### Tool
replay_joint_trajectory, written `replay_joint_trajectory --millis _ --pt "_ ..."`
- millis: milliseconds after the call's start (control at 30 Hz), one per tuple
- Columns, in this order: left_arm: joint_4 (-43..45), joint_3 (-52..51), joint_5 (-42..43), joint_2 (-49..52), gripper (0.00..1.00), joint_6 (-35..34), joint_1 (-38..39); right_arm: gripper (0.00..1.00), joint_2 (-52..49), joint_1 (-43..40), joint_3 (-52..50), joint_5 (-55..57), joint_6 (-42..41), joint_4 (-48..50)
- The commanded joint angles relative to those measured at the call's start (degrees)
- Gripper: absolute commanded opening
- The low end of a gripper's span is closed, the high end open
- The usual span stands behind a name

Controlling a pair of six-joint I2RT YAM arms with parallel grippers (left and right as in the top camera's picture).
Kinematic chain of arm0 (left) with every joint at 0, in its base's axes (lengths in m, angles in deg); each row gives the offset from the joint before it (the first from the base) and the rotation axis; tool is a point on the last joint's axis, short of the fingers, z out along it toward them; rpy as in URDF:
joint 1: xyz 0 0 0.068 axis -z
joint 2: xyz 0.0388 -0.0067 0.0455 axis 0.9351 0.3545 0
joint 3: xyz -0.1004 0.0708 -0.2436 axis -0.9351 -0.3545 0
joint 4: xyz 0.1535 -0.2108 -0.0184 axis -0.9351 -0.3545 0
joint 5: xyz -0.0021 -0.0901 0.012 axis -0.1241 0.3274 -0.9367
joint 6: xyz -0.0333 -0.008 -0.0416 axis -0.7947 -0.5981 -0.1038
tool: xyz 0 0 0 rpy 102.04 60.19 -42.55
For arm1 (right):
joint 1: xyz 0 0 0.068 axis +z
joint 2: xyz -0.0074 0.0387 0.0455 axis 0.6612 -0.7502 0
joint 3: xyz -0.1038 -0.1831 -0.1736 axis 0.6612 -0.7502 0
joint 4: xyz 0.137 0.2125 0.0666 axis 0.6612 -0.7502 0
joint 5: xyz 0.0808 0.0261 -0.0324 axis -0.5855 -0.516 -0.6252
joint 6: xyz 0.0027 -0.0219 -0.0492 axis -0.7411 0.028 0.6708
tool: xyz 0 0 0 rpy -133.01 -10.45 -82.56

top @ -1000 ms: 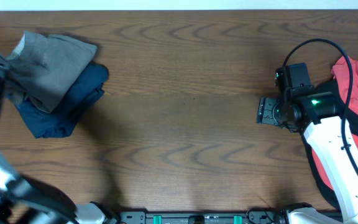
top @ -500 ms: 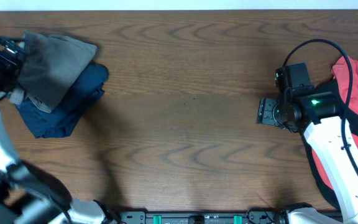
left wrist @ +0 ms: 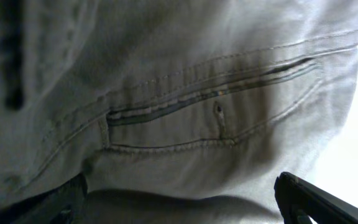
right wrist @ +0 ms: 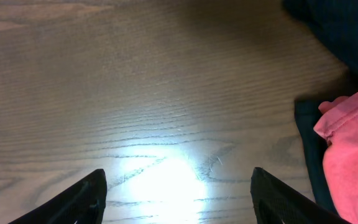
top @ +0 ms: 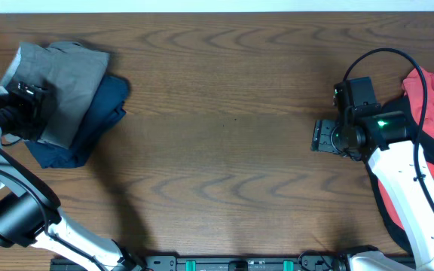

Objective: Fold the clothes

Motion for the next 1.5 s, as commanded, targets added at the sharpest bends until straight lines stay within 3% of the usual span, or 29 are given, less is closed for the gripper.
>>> replay_joint_trajectory --millis 0,100,200,333,500,667,800,1100,1267,1467 --pt "1.33 -0.09 -0.50 -1.79 0.98 3.78 -0.55 0.73 0.52 0.22 1.01 1.01 -0.76 0.15" --pt "2.25 -0.09 0.42 -6.34 0.98 6.49 0.72 0.91 0.52 0.22 1.01 0.76 -0.76 0.13" --pt "2.43 -0.09 0.42 -12.24 0.98 9.46 3.21 0.99 0.52 0.22 1.01 0.70 -0.76 0.90" --pt "1.49 -0.09 0.31 -20.02 0.98 13.25 10.08 0.99 0.37 0.22 0.98 -1.90 -0.72 4.11" --pt "-3.67 -0.09 -5.90 -25.64 0.98 16.85 24.63 0.99 -1.20 0.22 0.98 -5.18 -0.72 9.38" --pt "-14.29 -0.09 -17.27 -24.57 0.98 21.05 40.85 0.99 -5.20 0.22 0.98 -5.46 0.66 13.00" --pt "-25.11 -0.09 -28.39 -22.73 0.98 20.96 48.92 0.99 -9.22 0.22 0.98 -5.88 0.96 10.64" --pt "-47.25 -0.26 -31.43 -23.89 0.98 19.04 50.07 0.98 -6.88 1.22 0.98 -6.95 -2.05 -1.20" --pt "-44.96 -4.52 -31.43 -33.27 0.98 18.60 50.16 0.98 3.85 3.76 0.98 -4.07 -2.19 -1.95" --pt "-35.01 -14.14 -31.41 -55.01 0.98 18.21 50.16 0.99 21.42 10.73 0.96 9.90 -5.55 -1.90"
